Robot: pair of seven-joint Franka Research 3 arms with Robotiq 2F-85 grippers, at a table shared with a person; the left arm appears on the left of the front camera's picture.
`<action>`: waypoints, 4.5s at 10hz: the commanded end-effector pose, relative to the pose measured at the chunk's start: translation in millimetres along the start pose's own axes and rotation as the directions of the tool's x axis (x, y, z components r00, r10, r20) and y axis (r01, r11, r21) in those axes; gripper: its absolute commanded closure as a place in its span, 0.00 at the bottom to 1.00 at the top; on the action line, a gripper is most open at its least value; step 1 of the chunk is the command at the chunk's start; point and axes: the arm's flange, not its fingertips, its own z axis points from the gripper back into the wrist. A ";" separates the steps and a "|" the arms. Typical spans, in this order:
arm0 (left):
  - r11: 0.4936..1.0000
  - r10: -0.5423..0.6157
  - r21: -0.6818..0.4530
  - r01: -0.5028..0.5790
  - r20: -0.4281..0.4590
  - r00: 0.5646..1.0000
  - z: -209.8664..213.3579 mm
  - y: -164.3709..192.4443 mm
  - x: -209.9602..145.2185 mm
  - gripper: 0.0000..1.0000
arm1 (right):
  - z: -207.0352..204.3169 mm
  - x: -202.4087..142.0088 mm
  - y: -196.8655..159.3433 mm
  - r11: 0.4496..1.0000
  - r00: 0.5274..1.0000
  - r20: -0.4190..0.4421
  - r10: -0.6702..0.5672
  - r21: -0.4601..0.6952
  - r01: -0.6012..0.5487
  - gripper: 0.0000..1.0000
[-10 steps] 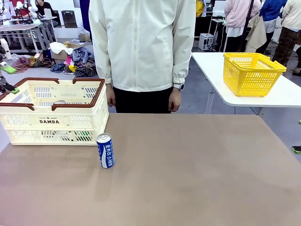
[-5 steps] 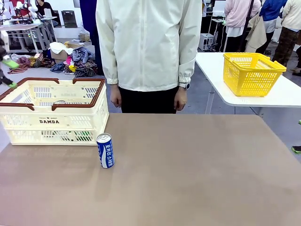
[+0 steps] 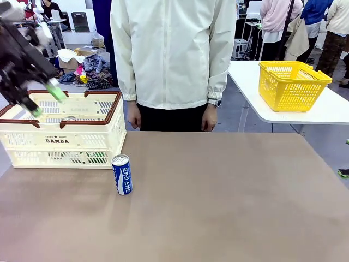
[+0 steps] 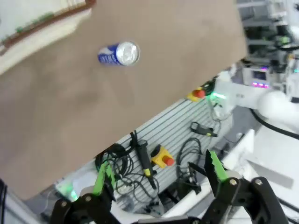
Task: Place the drinks into the Shopping basket.
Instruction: Pick up one drink and place it into the Shopping basket.
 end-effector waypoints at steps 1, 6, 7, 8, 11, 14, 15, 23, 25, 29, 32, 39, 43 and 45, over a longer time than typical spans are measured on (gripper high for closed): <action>0.990 0.045 0.134 -0.038 -0.054 0.997 -47.3 -24.7 4.4 0.00 | 2.2 -1.3 4.3 1.000 1.000 -0.007 -0.015 -0.002 0.015 0.00; 0.980 0.104 0.167 -0.107 0.026 0.994 -115.7 -73.0 16.7 0.00 | 2.2 -1.3 4.3 1.000 1.000 -0.007 -0.015 -0.002 0.015 0.00; 0.980 0.104 0.167 -0.107 0.026 0.994 -115.7 -73.0 16.7 0.00 | 2.2 -1.3 4.3 1.000 1.000 -0.007 -0.015 -0.002 0.015 0.00; 0.980 0.104 0.167 -0.107 0.026 0.994 -115.7 -73.0 16.7 0.00 | 2.2 -1.3 4.3 1.000 1.000 -0.007 -0.015 -0.002 0.015 0.00; 0.983 0.044 0.175 -0.050 0.037 0.998 -147.0 -86.5 26.6 0.00 | 2.2 -1.3 4.3 1.000 1.000 -0.007 -0.015 -0.002 0.015 0.00; 0.952 0.058 0.289 -0.103 0.161 0.985 -197.8 -81.0 15.5 0.00 | 2.2 -1.3 4.3 1.000 1.000 -0.007 -0.015 -0.002 0.015 0.00; 0.924 0.069 0.355 -0.140 0.207 0.976 -210.1 -80.1 13.1 0.00 | 2.2 -1.3 4.3 1.000 1.000 -0.007 -0.015 -0.002 0.015 0.00; 0.881 0.065 0.439 -0.175 0.255 0.965 -232.1 -38.5 59.0 0.00 | 2.2 -1.3 4.3 1.000 1.000 -0.007 -0.015 -0.002 0.015 0.00; 0.878 0.065 0.450 -0.162 0.223 0.973 -239.2 -34.4 76.2 0.00 | 2.2 -1.3 4.3 1.000 1.000 -0.007 -0.015 -0.002 0.015 0.00; 0.871 0.109 0.465 -0.160 0.135 0.985 -261.3 -28.1 87.4 0.00 | 2.2 -1.3 4.3 1.000 1.000 -0.007 -0.015 -0.002 0.015 0.00; 0.865 0.135 0.474 -0.162 0.090 0.987 -269.6 -21.5 90.3 0.00 | 2.2 -1.3 4.3 1.000 1.000 -0.007 -0.015 -0.002 0.015 0.00; 0.867 0.115 0.480 -0.136 0.072 0.991 -272.7 -23.0 90.6 1.00 | 2.2 -1.3 4.3 1.000 1.000 -0.007 -0.015 -0.002 0.015 0.00; 0.861 0.100 0.494 -0.119 0.065 0.993 -265.0 -37.4 76.9 1.00 | 2.2 -1.3 4.3 1.000 1.000 -0.007 -0.015 -0.002 0.015 0.00; 0.866 -0.009 0.498 -0.045 0.105 0.994 -206.7 -65.6 58.0 1.00 | 2.2 -1.3 4.3 1.000 1.000 -0.007 -0.015 -0.002 0.015 0.00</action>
